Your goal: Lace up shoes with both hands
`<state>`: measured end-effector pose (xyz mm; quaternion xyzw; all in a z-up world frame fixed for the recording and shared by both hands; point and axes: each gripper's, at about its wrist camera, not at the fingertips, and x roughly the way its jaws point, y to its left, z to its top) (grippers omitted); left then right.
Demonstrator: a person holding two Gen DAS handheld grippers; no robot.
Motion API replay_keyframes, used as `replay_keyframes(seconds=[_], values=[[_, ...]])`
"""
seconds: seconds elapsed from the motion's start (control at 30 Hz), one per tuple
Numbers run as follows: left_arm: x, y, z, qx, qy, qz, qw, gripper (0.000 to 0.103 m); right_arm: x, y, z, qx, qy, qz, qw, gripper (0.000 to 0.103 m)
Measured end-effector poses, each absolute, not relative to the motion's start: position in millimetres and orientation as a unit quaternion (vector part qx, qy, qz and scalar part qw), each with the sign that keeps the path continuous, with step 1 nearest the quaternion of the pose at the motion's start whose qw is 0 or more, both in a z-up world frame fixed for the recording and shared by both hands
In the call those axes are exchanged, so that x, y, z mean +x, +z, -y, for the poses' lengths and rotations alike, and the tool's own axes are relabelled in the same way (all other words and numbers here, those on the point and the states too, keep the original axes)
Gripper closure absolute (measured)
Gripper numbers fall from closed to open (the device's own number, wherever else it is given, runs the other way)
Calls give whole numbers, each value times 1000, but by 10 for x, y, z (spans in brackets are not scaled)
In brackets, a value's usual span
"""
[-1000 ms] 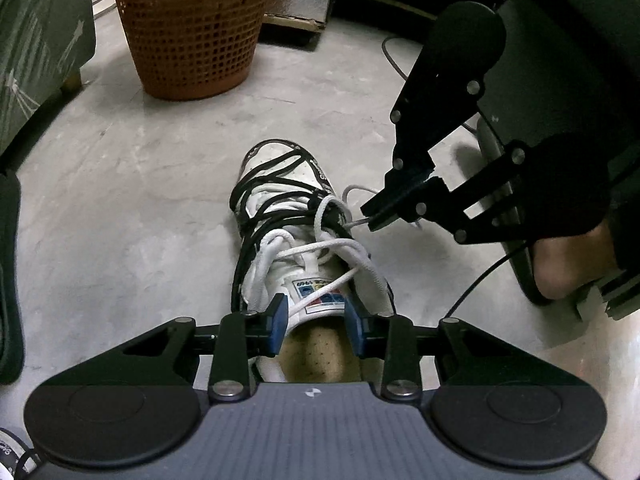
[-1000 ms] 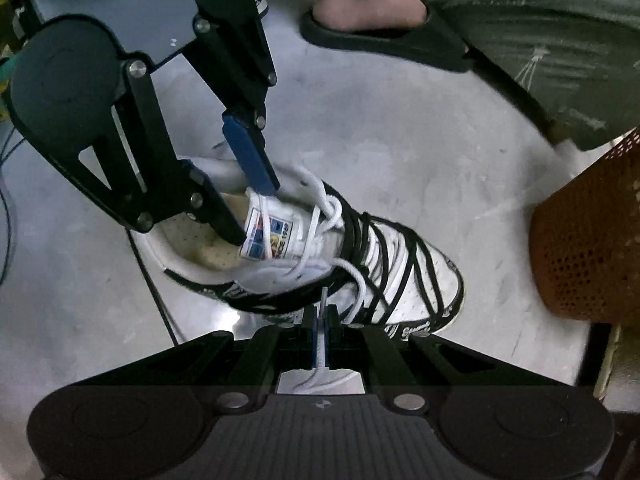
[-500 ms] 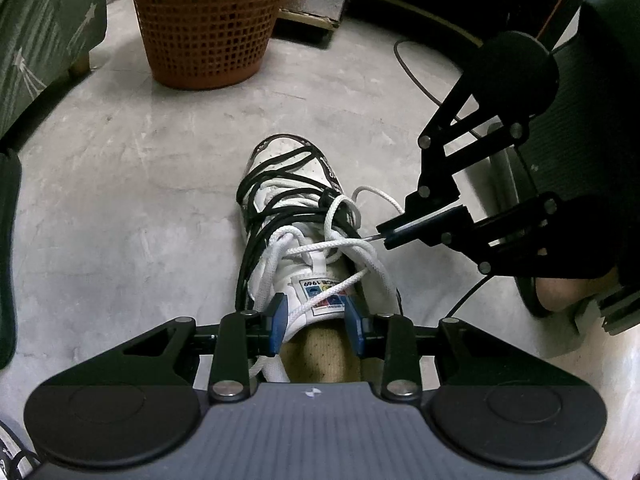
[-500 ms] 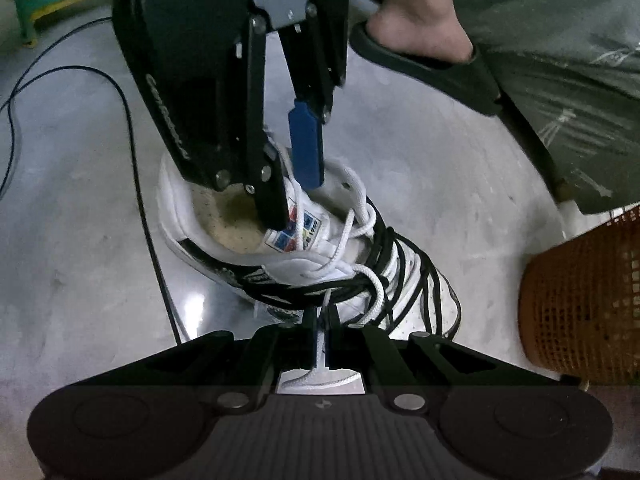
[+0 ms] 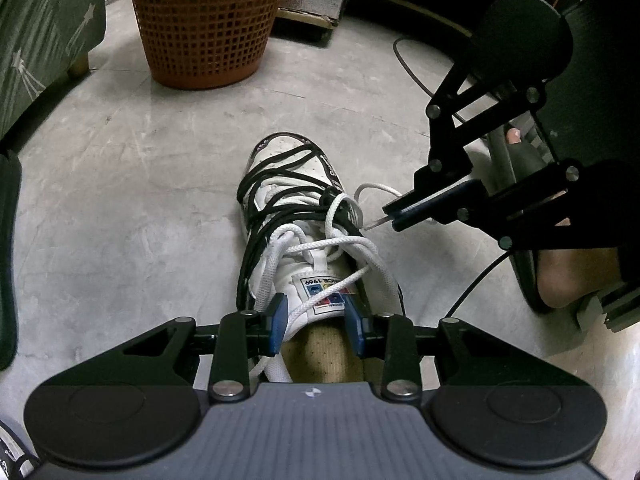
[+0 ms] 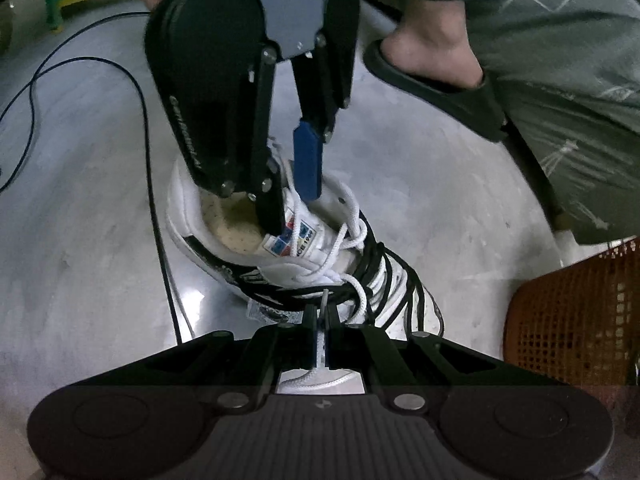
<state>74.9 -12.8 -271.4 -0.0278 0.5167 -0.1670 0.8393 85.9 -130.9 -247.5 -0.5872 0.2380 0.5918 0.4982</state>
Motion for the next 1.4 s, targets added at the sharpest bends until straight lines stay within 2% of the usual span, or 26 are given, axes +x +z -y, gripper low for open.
replay_keyframes(seconds=[1.4], values=[[720,-2692,213,-31,-164,-516,840,69,816,-2627,1235,-628,621,-191,429,99]])
